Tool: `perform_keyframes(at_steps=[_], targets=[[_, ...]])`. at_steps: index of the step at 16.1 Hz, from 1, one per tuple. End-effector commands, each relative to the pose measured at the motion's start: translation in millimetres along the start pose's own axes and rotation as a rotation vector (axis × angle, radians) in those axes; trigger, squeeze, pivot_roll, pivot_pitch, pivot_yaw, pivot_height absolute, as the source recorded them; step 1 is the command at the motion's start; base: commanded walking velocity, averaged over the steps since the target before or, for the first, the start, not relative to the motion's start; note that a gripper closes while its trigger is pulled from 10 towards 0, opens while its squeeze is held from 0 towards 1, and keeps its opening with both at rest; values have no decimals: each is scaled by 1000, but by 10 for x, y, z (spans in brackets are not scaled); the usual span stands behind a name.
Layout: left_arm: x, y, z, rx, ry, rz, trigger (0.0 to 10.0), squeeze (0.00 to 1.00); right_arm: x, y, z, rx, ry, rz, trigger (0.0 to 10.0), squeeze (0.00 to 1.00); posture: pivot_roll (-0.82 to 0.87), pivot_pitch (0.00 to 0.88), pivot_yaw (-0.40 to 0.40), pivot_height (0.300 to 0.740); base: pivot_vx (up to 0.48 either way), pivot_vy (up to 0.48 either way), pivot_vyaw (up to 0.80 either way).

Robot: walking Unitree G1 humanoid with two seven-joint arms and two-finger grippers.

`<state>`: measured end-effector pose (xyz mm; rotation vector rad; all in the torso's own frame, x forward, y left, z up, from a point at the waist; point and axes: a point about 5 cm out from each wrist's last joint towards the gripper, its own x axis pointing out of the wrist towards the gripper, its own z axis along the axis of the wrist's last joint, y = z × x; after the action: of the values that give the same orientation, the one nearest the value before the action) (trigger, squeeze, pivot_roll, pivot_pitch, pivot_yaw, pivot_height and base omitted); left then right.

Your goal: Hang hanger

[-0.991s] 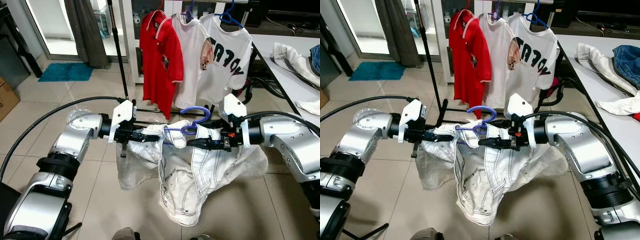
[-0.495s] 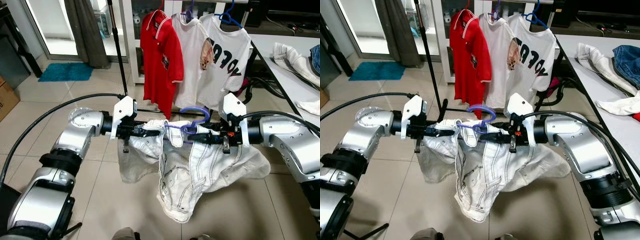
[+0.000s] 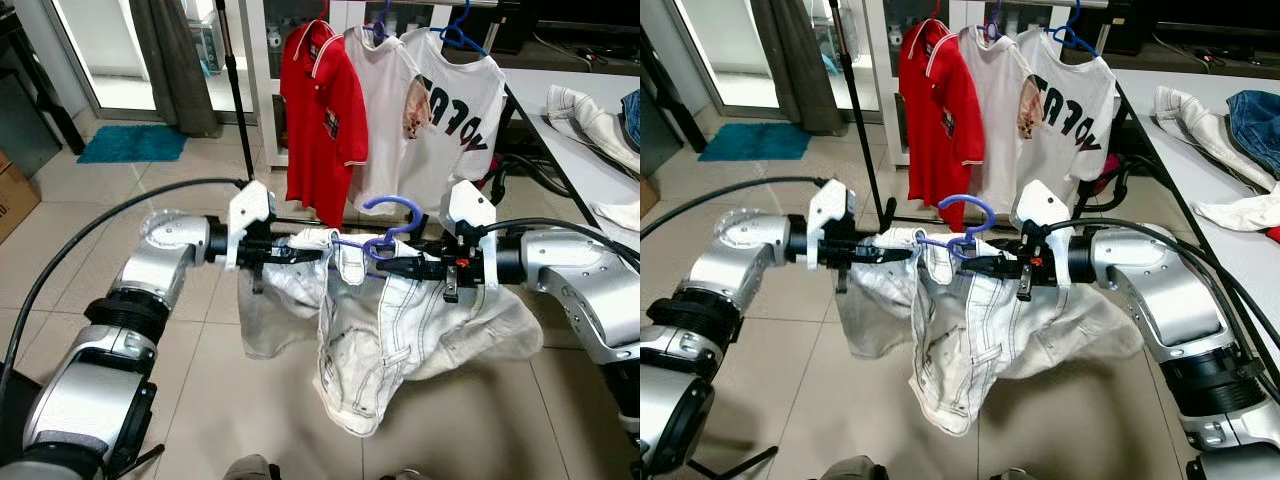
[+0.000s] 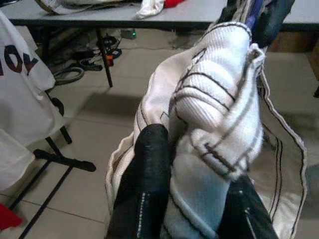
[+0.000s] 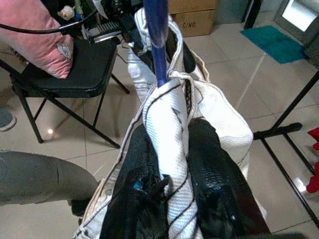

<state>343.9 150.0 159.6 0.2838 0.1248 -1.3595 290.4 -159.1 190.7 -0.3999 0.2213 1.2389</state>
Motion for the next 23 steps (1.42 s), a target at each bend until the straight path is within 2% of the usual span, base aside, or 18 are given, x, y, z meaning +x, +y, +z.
perform_keyframes(at_steps=[1, 5, 13, 15, 16, 17, 18, 19, 21, 22, 23], targets=[[-111, 127, 256, 47, -121, 67, 10000, 1000, 6, 58, -57, 16, 24, 29, 0, 0, -43, 0, 14, 740, 0, 0, 0], [-188, 57, 248, 14, -127, -35, 10000, 1000, -92, 74, -169, 30, 72, -3, 0, 0, -43, 0, 10, 740, 0, 0, 0], [-291, 58, 235, 26, -92, -31, 10000, 1000, -142, 46, -250, 44, 113, -48, 0, 0, -34, 0, 5, 740, 0, 0, 0], [-282, 102, 276, 49, -127, 35, 10000, 1000, -146, 36, -271, 51, 125, -62, 0, 0, -34, 0, 5, 740, 0, 0, 0], [-279, 166, 319, 63, -159, 129, 10000, 1000, -150, 28, -286, 56, 137, -81, 0, 0, -36, 0, 8, 740, 0, 0, 0], [-275, 229, 339, 37, -163, 214, 10000, 1000, -151, -19, -311, 68, 153, -147, 0, 0, -39, 0, 9, 740, 0, 0, 0], [-263, 236, 345, 30, -165, 238, 10000, 1000, -149, -50, -327, 85, 157, -194, 0, 0, -40, 0, 12, 740, 0, 0, 0], [-194, 230, 312, 11, -149, 341, 10000, 1000, -112, -117, -375, 158, 143, -337, 0, 0, -40, 0, 10, 740, 0, 0, 0], [-117, 167, 259, 10, -151, 384, 10000, 1000, -60, -120, -400, 211, 124, -412, 0, 0, -38, 0, 7, 740, 0, 0, 0], [-69, 145, 230, 5, -170, 439, 10000, 1000, -19, -115, -411, 243, 109, -448, 0, 0, -37, 0, 7, 740, 0, 0, 0], [-2, 95, 221, -6, -239, 482, 10000, 1000, 58, -84, -410, 265, 92, -468, 0, 0, -35, 0, 5, 740, 0, 0, 0]])
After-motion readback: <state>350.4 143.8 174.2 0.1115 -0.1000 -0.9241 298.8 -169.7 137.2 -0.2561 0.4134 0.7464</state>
